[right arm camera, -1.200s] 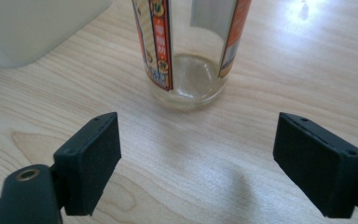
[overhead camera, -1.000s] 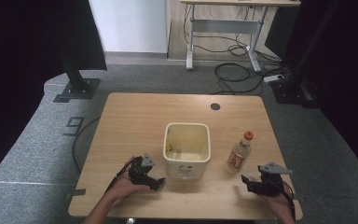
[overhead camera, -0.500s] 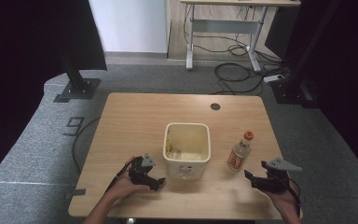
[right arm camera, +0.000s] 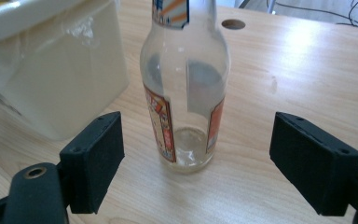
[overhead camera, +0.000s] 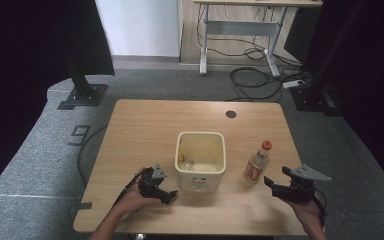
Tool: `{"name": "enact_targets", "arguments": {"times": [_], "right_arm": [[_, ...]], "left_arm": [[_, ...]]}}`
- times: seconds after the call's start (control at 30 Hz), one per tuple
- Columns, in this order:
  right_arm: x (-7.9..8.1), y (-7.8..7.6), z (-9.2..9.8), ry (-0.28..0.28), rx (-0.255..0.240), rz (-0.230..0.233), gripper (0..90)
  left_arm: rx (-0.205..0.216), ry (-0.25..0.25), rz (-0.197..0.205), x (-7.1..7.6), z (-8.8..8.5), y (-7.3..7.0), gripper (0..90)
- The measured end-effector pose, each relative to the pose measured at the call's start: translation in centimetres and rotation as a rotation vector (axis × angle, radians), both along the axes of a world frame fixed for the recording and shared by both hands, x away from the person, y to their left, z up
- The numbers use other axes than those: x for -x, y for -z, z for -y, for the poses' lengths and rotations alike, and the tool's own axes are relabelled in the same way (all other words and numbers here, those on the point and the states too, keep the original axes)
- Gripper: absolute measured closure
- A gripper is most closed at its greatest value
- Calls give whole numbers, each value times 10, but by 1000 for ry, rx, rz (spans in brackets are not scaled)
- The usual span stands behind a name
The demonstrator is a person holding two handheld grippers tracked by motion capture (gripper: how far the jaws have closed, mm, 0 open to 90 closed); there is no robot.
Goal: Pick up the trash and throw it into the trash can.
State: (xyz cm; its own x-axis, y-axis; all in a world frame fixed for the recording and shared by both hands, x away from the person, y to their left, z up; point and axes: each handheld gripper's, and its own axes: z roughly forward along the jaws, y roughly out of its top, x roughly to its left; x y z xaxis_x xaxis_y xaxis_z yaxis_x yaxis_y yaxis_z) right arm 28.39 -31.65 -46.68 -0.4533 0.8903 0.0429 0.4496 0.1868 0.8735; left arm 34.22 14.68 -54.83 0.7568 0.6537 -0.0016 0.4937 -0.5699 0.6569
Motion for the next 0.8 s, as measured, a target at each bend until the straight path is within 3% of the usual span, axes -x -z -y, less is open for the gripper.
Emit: {"name": "enact_targets", "arguments": {"times": [0.73,0.8], "right_arm": [[4,-31,1,-15,-38,81,198],[3,-33,-2,-24,-79,76,204]], "left_arm": [[0,4,0,0,0,0,0],[0,4,-1,0,0,0,0]]}}
